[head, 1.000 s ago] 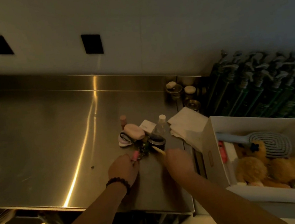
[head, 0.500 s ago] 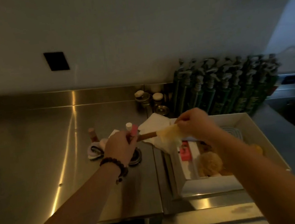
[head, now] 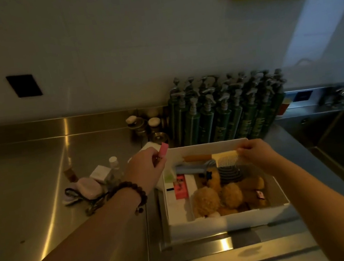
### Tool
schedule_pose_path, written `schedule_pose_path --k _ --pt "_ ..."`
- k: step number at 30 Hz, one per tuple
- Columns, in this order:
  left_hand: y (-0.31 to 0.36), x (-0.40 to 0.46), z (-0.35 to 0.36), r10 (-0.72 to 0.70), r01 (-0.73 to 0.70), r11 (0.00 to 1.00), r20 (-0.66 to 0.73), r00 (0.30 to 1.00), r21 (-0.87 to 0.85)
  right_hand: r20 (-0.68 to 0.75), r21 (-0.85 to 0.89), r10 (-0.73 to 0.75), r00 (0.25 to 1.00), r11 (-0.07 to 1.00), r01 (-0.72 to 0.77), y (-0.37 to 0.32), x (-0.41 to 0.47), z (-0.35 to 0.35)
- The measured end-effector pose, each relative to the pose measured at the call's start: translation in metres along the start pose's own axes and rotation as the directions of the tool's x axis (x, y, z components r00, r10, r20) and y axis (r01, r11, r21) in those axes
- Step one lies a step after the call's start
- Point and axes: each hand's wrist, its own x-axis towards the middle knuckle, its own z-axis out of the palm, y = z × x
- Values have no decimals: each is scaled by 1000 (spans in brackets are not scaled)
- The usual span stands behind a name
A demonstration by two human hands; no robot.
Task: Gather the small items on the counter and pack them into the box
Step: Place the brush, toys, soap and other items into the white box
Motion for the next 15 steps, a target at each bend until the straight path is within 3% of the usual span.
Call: schedule_pose_path --k 7,11,13,15 --pt "13 -1 16 5 -5 999 0 1000 -44 -43 -213 -99 994 973 87 13 33 26" --pt "17 3 21 38 -37 998 32 999 -46 -27 -429 -196 980 888 165 4 32 27" --pt "20 6 23 62 -59 996 48 997 -69 -24 -348 -327 945 889 299 -10 24 28" --pt "27 8 26 95 -87 991 76 993 -103 7 -127 -386 922 915 384 -34 9 34"
